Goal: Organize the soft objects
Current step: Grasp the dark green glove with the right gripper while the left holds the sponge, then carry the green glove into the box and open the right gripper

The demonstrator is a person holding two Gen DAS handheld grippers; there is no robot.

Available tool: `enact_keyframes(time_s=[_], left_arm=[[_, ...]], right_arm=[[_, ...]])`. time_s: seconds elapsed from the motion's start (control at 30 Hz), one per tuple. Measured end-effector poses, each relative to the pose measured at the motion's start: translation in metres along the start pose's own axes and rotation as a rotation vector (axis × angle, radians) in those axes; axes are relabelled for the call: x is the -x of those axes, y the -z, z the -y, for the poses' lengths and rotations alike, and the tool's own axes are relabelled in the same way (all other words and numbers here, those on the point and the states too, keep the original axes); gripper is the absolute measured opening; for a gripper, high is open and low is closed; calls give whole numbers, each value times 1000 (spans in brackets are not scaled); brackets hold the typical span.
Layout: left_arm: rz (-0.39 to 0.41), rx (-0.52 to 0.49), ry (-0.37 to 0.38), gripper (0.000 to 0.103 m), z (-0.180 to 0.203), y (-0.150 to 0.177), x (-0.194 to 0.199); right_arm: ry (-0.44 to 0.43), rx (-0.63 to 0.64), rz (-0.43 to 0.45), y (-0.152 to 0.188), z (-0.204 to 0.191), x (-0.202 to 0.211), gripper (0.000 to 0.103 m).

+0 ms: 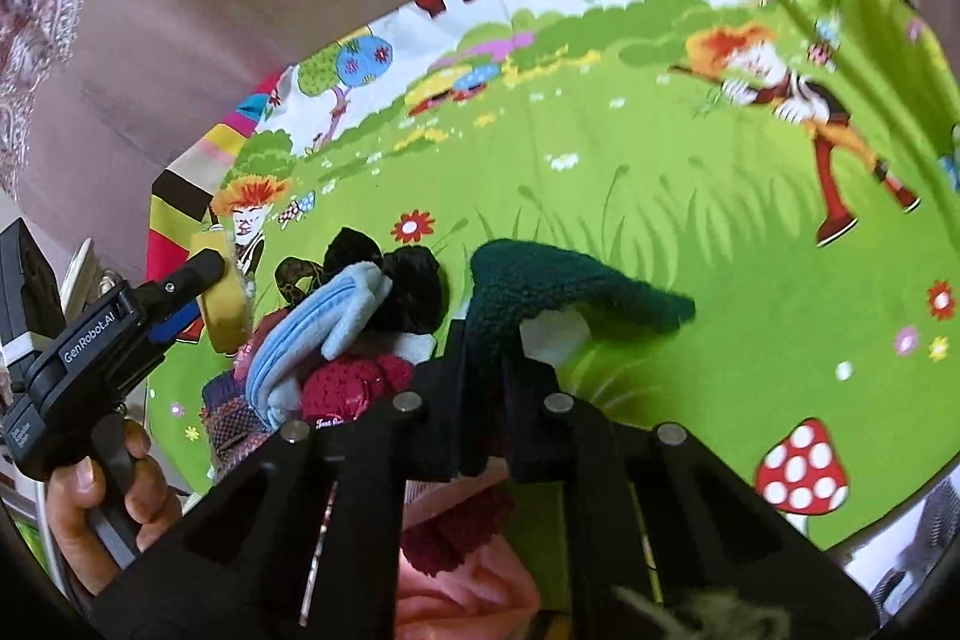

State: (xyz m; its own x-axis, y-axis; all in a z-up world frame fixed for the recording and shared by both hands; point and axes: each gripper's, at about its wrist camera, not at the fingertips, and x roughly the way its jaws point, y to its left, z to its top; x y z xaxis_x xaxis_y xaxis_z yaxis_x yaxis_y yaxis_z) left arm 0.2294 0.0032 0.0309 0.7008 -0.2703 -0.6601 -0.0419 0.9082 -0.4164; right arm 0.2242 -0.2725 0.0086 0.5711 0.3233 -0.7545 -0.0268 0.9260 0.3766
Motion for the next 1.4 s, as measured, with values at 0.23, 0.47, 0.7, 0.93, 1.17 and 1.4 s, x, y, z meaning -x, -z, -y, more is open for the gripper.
enact_keyframes(time_s=[0.23, 0.47, 0.7, 0.93, 1.17, 1.4], left_arm=[[28, -8, 54, 51, 11, 18, 22], [16, -34, 114, 51, 32, 41, 42], [1, -67, 158, 51, 55, 60, 58], [-29, -102, 194, 51, 76, 75, 64], [-52, -126, 198, 51, 88, 88, 67], [-60, -126, 189, 51, 92, 92, 68]], right_arm=[[32, 43, 74, 7, 1, 37, 12], [73, 31, 122, 27, 22, 86, 13], [158, -52, 155, 54, 80, 143, 13], [253, -163, 141, 85, 147, 174, 13], [276, -264, 81, 107, 193, 162, 13], [239, -298, 16, 120, 211, 136, 13]])
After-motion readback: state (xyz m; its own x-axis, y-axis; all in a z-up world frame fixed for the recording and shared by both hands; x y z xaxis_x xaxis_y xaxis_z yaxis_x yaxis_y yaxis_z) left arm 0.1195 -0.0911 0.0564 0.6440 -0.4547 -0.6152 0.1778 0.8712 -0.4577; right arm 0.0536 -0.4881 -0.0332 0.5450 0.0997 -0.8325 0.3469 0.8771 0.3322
